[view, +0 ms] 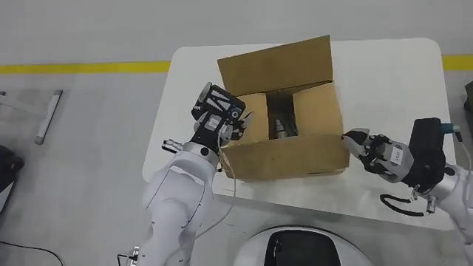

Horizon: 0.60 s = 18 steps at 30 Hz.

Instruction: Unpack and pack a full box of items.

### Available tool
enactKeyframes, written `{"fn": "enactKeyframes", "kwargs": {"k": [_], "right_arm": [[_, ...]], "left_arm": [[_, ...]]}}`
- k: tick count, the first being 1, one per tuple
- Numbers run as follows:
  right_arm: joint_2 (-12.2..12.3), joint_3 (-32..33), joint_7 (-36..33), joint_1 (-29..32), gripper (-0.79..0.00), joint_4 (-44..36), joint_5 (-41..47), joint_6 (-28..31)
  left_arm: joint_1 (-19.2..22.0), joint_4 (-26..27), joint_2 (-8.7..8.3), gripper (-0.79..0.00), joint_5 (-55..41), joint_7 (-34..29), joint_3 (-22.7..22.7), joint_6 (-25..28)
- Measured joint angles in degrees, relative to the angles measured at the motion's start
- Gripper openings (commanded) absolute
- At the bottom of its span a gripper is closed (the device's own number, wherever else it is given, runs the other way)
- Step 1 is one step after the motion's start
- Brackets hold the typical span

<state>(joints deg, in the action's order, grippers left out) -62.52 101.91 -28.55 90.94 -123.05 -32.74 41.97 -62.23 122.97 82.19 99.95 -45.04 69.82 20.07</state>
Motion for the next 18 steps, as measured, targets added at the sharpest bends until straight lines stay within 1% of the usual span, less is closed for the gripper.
{"fn": "enactKeyframes", "kwargs": {"k": [3,8,12,18], "right_arm": [[0.0,0.2,2.4,0.5,-0.785,-0.4,-4.3,2.7],[0.0,0.4,7.3,2.5,-0.785,-0.5,-7.1,4.2],[-0.1,0.8,10.8,4.0,-0.785,-0.8,-7.6,4.7],[-0.2,1.2,14.2,5.7,-0.785,-1.4,-10.1,4.8]], "left_arm": [[2.9,-1.6,0.24,0.000,-0.8,-1.0,-1.5,0.6],[7.3,-5.2,0.66,0.000,-2.7,-4.3,-4.0,2.2],[9.2,-7.1,0.92,0.000,-5.2,-8.3,-6.0,4.8],[10.5,-7.8,1.10,0.000,-9.9,-13.7,-7.8,8.1]]}}
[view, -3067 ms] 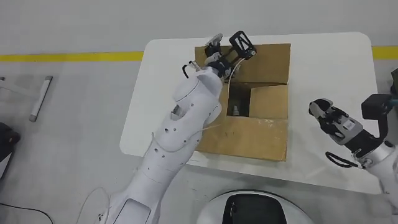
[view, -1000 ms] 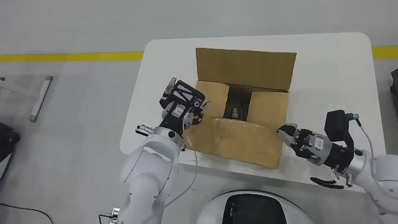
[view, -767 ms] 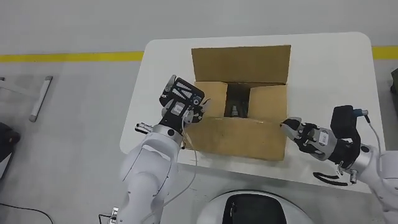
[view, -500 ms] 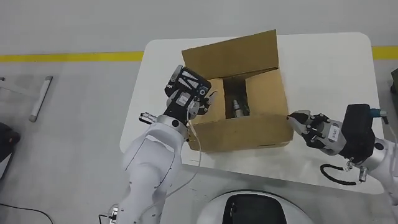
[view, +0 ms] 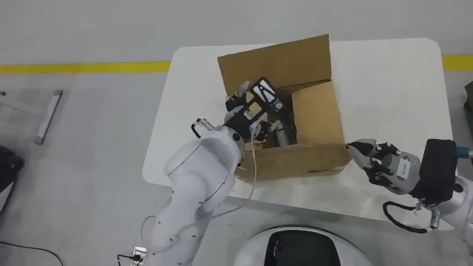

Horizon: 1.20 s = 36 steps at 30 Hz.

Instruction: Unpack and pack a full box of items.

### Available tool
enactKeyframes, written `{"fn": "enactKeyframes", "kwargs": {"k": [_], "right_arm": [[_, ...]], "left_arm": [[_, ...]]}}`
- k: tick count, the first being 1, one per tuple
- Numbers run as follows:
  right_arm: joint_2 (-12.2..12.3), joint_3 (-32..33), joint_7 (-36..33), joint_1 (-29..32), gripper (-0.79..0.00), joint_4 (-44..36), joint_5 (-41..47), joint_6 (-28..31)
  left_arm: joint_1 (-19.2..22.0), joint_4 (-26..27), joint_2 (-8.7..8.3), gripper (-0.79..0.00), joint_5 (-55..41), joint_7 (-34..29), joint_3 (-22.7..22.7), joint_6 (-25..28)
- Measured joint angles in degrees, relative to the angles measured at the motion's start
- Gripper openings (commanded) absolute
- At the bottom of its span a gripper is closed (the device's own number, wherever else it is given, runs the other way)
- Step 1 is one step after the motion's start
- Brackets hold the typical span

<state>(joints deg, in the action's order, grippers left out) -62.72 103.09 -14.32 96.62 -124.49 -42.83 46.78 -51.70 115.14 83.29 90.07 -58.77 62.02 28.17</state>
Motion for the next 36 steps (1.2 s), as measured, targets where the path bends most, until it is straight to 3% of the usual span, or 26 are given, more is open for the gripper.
{"fn": "enactKeyframes", "kwargs": {"k": [4,5,6,14,17,20,23,28,36], "right_arm": [[0.0,-0.3,1.5,0.6,-0.770,0.0,-1.1,-0.3],[0.0,-0.4,1.8,0.7,-0.668,0.0,-1.2,-0.4],[0.0,-0.5,2.0,0.8,-0.625,0.1,-1.2,-0.5],[0.2,-0.5,1.2,1.1,-0.508,0.8,5.1,-1.7],[0.4,0.1,0.1,1.0,-0.573,1.0,9.4,-3.2],[0.5,0.8,-1.2,0.7,-0.785,1.6,14.9,-6.0],[0.6,1.6,-3.2,0.0,-0.785,1.9,18.7,-10.7],[0.9,1.5,-7.1,-0.8,-0.785,1.4,16.0,-15.4],[1.4,-0.4,-12.0,1.1,-0.785,2.5,11.7,-7.9]], "left_arm": [[0.4,0.3,0.03,0.000,-3.1,-2.5,-1.0,2.0],[0.5,0.3,0.03,0.000,-4.1,-3.2,-1.3,2.6],[0.6,0.3,0.03,0.000,-4.8,-3.7,-1.6,3.1],[1.9,1.2,-0.26,0.000,-11.4,-9.0,-2.9,8.0],[2.3,1.6,-0.72,0.000,-13.1,-9.2,-4.1,8.3],[2.8,1.6,-1.56,0.000,-13.8,-9.0,-5.7,8.3],[3.0,2.3,-2.43,0.000,-15.3,-9.3,-6.9,8.1],[2.8,4.7,-3.76,0.000,-18.7,-10.4,-8.6,6.9],[2.1,7.5,-5.81,0.000,-24.0,-12.1,-10.1,5.2]]}}
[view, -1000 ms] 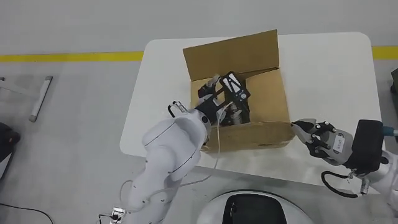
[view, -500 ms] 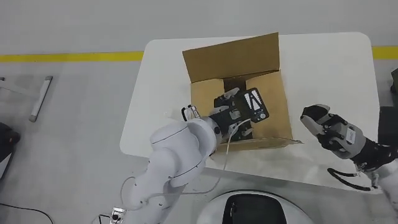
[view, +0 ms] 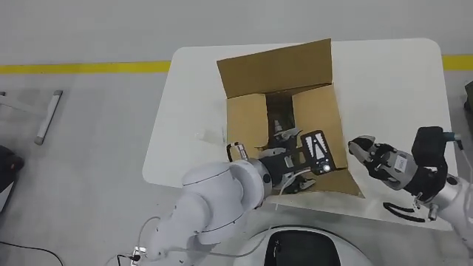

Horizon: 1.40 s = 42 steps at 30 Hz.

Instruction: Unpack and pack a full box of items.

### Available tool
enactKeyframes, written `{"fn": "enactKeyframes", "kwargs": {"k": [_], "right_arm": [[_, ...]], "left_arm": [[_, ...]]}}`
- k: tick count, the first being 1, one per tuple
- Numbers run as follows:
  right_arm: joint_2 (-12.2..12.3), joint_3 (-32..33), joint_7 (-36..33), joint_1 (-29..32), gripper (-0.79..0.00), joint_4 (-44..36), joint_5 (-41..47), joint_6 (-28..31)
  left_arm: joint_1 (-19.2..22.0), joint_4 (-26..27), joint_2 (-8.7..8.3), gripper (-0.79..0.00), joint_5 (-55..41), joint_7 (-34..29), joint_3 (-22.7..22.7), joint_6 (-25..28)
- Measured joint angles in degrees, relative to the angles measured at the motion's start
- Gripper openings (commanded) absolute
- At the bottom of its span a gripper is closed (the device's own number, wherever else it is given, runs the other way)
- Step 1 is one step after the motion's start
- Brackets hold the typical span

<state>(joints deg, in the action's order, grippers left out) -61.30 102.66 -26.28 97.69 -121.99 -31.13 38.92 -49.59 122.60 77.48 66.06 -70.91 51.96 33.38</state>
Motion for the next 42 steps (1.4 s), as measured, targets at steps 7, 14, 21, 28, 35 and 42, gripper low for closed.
{"fn": "enactKeyframes", "kwargs": {"k": [7,14,21,28,35,42], "right_arm": [[0.5,0.8,-1.2,2.8,-0.785,0.9,-2.4,8.7],[1.0,1.0,-0.4,4.5,-0.785,1.9,-7.1,15.2],[1.1,0.3,1.1,4.3,-0.785,2.6,-12.2,15.6],[1.2,-0.7,4.0,3.8,-0.785,2.9,-16.7,14.2],[1.2,3.1,8.3,2.9,-0.785,2.5,-12.4,9.1],[1.1,5.6,10.3,1.3,-0.785,2.3,-8.8,0.6]], "left_arm": [[-0.6,0.9,-1.97,0.000,-1.1,-1.0,1.6,-1.0],[0.1,1.4,-3.73,0.000,-2.4,-1.3,3.7,-1.3],[0.8,0.7,-4.45,0.000,-2.2,-0.9,4.6,-2.6],[0.8,-1.5,-4.03,0.000,0.4,5.6,3.8,-9.2],[0.2,-6.2,-3.42,0.000,3.4,10.1,2.1,-16.8],[0.0,-10.1,-3.01,0.000,8.1,8.9,-0.4,-20.0]]}}
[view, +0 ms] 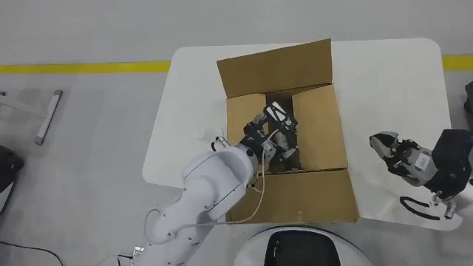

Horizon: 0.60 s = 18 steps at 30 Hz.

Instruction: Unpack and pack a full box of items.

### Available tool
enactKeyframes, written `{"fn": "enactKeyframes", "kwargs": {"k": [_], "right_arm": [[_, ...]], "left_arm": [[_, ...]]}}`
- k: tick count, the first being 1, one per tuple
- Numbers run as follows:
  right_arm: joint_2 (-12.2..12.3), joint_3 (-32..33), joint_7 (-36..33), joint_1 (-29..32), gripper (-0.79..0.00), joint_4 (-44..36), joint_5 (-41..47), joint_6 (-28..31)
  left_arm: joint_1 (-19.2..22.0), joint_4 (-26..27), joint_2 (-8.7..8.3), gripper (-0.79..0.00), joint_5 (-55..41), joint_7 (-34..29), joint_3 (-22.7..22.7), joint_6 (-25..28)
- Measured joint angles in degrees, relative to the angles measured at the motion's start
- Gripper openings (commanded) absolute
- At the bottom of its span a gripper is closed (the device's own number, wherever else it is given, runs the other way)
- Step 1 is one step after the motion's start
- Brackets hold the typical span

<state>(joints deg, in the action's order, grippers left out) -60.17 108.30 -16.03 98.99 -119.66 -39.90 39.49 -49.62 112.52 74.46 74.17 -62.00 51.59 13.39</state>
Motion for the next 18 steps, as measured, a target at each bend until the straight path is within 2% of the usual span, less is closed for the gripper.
{"fn": "enactKeyframes", "kwargs": {"k": [4,5,7,8,9,12,18], "right_arm": [[-0.1,-0.8,0.3,-0.3,-0.785,-0.9,0.6,-3.0],[-0.1,-1.1,0.3,-0.3,-0.785,-1.2,0.6,-3.4],[-0.2,-1.5,0.2,-0.1,-0.785,-1.6,0.4,-3.8],[-0.1,-1.7,-0.1,-0.1,-0.785,-1.9,-0.4,-4.0],[-0.1,-1.9,-0.4,-0.1,-0.785,-2.1,-1.4,-4.0],[-0.2,-2.7,0.1,-0.1,-0.785,-2.2,-3.2,-4.2],[-0.2,-3.7,0.8,-0.4,-0.785,-2.1,-4.1,-4.3]], "left_arm": [[0.2,-1.7,0.03,0.000,5.1,-1.7,-1.3,0.3],[0.2,-1.9,0.01,-0.055,7.1,-2.3,-1.7,0.7],[0.0,-1.9,0.02,-0.406,9.3,-2.8,-2.1,0.9],[0.0,-1.9,0.02,-0.449,10.4,-3.0,-2.3,1.1],[0.1,-2.0,-0.02,-0.560,11.6,-3.6,-2.6,1.7],[-0.2,-1.6,-0.01,-0.785,16.5,-4.7,-3.3,2.7],[-1.4,-0.8,0.06,-0.785,16.9,-4.0,-1.7,2.0]]}}
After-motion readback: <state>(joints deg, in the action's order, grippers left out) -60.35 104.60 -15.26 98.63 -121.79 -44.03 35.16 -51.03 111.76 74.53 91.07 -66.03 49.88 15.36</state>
